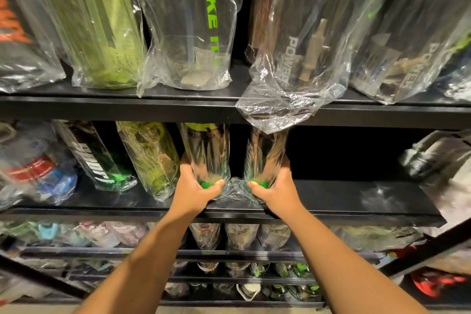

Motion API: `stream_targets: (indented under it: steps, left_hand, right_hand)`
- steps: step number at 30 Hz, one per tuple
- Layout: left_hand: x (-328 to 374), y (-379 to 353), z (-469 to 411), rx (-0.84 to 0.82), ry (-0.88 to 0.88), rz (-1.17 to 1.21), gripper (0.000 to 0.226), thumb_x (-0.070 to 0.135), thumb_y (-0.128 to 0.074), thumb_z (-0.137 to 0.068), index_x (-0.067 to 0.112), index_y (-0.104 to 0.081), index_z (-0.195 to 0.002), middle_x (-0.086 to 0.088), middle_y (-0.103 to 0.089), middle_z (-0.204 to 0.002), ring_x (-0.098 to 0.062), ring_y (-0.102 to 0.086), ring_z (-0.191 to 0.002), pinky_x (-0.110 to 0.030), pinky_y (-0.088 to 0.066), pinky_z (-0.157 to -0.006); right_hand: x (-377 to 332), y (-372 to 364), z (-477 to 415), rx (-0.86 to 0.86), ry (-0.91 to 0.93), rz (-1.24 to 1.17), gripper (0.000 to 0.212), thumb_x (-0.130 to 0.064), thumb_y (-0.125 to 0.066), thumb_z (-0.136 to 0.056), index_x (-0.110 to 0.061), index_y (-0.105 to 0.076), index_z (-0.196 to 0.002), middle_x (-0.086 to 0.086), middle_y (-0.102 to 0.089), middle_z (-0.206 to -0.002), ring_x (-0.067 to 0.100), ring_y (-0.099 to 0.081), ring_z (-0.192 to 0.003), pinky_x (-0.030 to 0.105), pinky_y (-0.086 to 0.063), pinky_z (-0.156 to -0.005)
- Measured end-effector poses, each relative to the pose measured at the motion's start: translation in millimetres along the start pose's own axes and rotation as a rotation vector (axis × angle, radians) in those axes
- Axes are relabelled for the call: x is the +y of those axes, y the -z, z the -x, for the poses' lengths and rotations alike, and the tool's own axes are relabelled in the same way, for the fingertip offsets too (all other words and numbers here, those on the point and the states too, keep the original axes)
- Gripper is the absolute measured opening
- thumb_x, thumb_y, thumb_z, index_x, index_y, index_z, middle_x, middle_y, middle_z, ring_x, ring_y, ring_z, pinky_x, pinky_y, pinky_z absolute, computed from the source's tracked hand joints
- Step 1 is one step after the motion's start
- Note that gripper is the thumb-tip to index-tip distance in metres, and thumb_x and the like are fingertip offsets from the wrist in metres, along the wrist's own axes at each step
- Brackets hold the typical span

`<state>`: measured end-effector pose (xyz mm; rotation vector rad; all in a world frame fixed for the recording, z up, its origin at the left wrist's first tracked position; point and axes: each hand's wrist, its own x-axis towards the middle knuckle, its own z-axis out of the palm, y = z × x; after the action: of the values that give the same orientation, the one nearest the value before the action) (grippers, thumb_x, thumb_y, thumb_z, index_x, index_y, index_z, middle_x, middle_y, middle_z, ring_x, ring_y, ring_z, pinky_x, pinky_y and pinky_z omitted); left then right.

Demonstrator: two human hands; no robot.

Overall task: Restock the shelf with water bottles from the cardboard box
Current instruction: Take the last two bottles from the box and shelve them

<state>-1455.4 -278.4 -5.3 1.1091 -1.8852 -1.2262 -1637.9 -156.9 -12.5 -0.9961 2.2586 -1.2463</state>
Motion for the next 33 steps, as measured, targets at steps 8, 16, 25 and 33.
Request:
stream_targets:
  steps: [8,16,25,33]
  left_hand:
    - [-5.4,3.3,20.2,-0.020,-0.024,-0.203,0.056,0.037,-0.084,-0.078,0.028,-0.040,-0.113,0.009,-0.056,-0.114,-0.007,-0.058,-0.099,-0.028,-0.047,-0.080]
    - [-31.7,-4.9,84.0,-0.122,-0.033,-0.882,0.110,0.074,-0.047,-0.088,0.020,0.020,-0.157,0.004,0.023,-0.166,-0.014,0.021,-0.151,-0.044,0.010,-0.124]
    - [-25.8,-4.4,103.2,-0.221,0.168,-0.950,0.101,0.093,-0.027,-0.076,0.046,0.018,-0.154,0.013,0.039,-0.158,-0.013,0.035,-0.146,-0.070,0.010,-0.115]
    - [-22.7,-13.1,107.6,-0.268,0.240,-0.958,0.107,0.090,-0.035,-0.079,0.040,0.023,-0.154,0.009,0.043,-0.157,-0.018,0.040,-0.145,-0.071,0.004,-0.116]
  right_hand:
    - [-1.1,4.9,6.9,0.008,0.047,0.018,0.049,-0.037,-0.084,-0.079,-0.021,-0.044,-0.102,-0.009,-0.047,-0.098,0.003,-0.053,-0.082,0.023,-0.040,-0.075]
    - [-0.8,10.2,9.9,0.038,0.158,-0.024,0.046,-0.045,-0.087,-0.073,-0.032,-0.046,-0.088,-0.010,-0.054,-0.091,0.003,-0.057,-0.083,0.013,-0.047,-0.072]
    - [23.4,15.7,50.8,-0.124,0.133,0.898,0.146,-0.102,0.013,-0.050,-0.008,-0.012,-0.159,0.013,-0.016,-0.165,0.035,-0.007,-0.153,0.061,-0.005,-0.119]
    - [45.7,27.8,67.1,-0.268,0.216,0.970,0.125,-0.100,-0.016,-0.068,-0.021,0.012,-0.160,0.008,0.015,-0.168,0.034,0.014,-0.154,0.058,0.005,-0.122]
